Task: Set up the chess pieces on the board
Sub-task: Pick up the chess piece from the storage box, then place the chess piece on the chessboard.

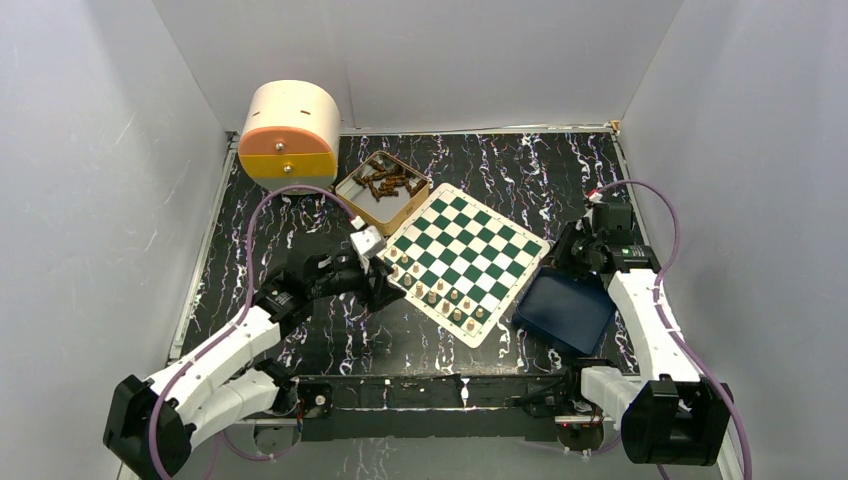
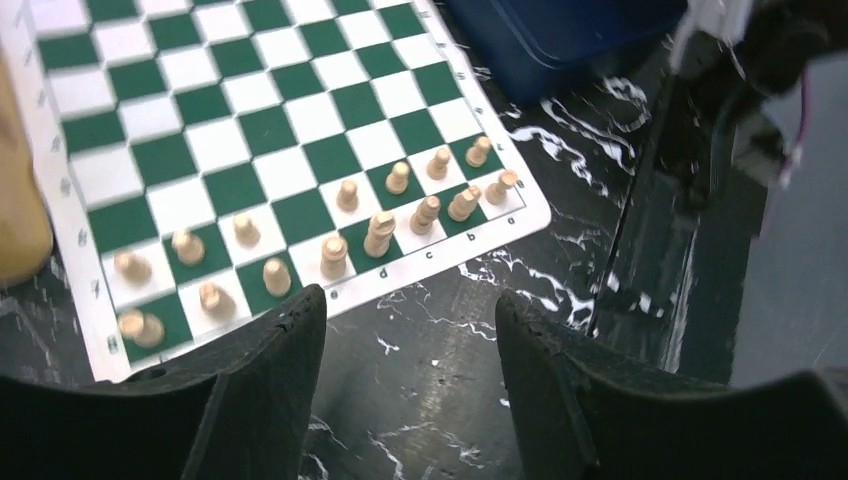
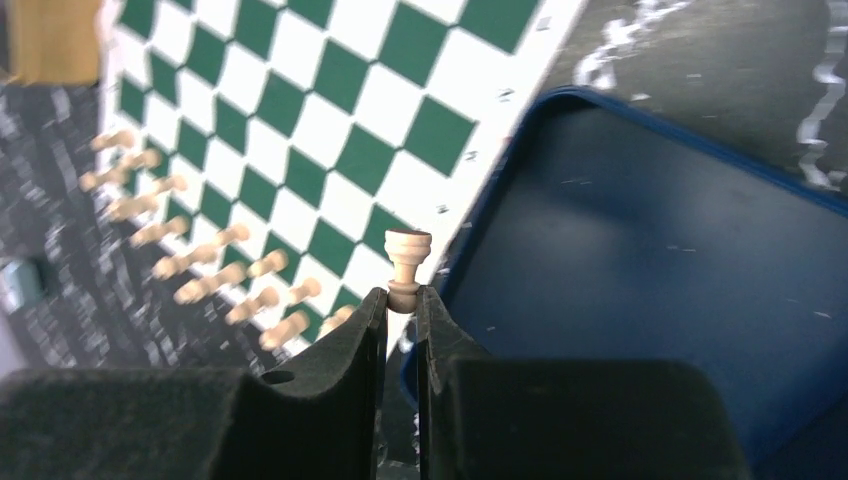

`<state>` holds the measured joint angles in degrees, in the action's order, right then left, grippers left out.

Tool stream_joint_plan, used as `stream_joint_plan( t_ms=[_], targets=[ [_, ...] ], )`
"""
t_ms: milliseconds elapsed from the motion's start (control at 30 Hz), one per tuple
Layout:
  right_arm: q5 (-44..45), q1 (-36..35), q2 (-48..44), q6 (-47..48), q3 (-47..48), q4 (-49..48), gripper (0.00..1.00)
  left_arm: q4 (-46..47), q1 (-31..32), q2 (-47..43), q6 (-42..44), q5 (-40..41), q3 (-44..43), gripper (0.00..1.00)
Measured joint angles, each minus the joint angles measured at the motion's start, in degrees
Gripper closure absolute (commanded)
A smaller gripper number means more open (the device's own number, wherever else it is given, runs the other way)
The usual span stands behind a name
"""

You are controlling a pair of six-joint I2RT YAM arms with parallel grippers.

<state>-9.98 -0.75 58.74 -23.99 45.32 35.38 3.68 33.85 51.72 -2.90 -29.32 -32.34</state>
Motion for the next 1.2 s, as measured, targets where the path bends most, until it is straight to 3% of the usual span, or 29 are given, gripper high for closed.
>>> stream_joint_plan(
  t_ms=[200, 333, 567, 767, 967, 1200],
  targets=[
    [-14.0, -1.8, 0.1, 0.7, 2.8, 1.0, 0.87, 2.9, 0.0, 2.0, 17.2, -11.6, -0.3, 0.39],
    [-17.6, -9.2, 0.2, 0.2, 4.3, 1.2, 0.87, 6.1, 0.0, 2.5, 24.7, -16.0, -0.3, 0.39],
    [-18.3, -28.2, 5.7, -3.3, 9.0, -0.1, 0.87, 11.3, 0.0, 4.7, 34.5, -21.3, -0.4, 0.36],
    [-18.5, -38.8, 13.7, -6.2, 15.0, -1.9, 0.87, 9.2, 0.5, 6.6, 40.7, -24.0, -2.4, 0.35],
    [-18.2, -44.7, 19.3, -7.2, 20.8, -2.9, 0.87, 6.5, 0.9, 7.1, 43.7, -26.5, -3.3, 0.39],
    [-18.2, -46.1, 20.6, -8.3, 22.2, -3.8, 0.87, 0.0, 0.9, 7.1, 48.5, -27.1, -5.1, 0.45]
  ],
)
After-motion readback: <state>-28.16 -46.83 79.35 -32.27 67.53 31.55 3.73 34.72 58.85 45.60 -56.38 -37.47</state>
